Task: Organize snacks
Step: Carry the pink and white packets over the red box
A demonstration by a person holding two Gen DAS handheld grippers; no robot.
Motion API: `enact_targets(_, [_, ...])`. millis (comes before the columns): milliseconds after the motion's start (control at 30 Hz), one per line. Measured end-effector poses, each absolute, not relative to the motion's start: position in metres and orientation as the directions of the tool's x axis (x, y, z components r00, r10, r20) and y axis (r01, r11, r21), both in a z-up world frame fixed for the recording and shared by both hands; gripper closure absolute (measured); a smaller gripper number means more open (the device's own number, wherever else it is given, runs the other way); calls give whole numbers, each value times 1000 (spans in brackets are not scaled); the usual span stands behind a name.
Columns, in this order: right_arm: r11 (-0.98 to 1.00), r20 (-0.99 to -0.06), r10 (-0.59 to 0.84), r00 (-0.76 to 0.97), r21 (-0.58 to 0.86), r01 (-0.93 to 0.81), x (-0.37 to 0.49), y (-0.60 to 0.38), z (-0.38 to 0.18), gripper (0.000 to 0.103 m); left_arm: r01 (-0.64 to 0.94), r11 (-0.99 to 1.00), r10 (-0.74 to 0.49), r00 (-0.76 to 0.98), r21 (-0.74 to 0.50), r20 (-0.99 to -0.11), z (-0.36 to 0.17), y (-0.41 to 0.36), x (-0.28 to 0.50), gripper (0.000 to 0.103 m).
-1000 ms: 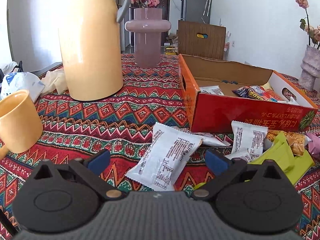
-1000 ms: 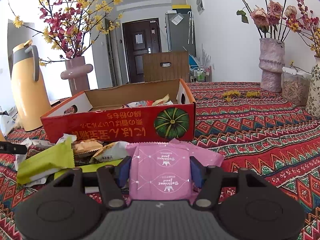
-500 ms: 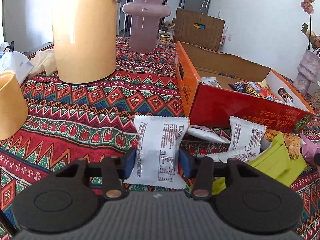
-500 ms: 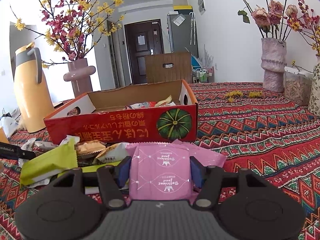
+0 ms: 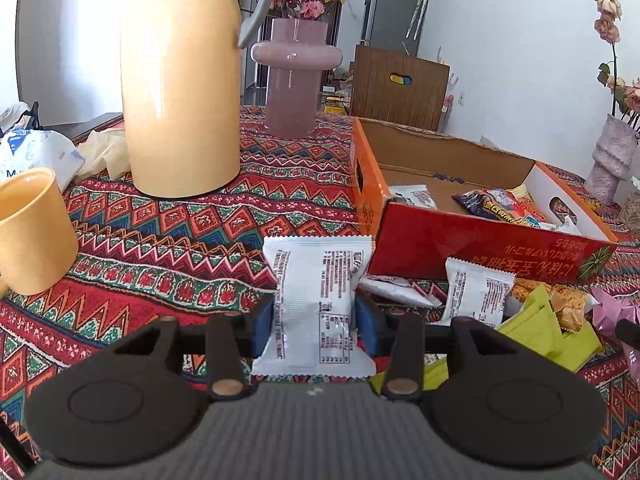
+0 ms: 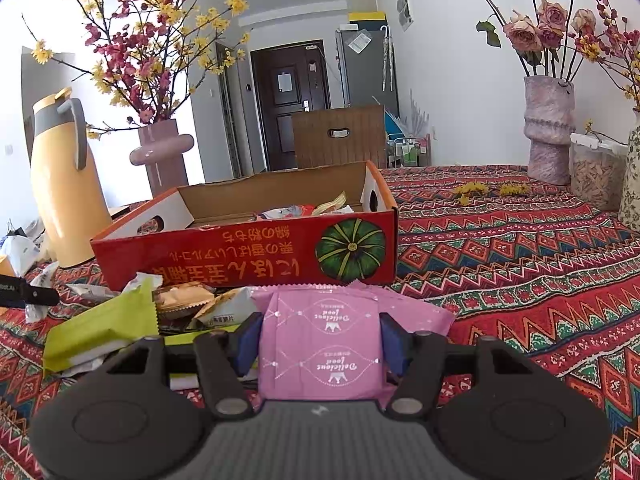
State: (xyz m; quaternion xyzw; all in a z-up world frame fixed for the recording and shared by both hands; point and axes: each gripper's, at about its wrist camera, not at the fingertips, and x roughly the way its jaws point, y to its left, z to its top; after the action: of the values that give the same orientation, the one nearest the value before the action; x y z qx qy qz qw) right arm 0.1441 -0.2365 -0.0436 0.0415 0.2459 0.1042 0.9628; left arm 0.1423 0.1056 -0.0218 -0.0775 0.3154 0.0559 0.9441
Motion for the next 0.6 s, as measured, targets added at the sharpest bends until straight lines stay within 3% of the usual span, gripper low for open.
enact_targets(600, [969, -364, 249, 898, 91, -231, 146, -225, 4, 43, -70, 985, -16, 875, -160, -483, 20, 68, 140, 59])
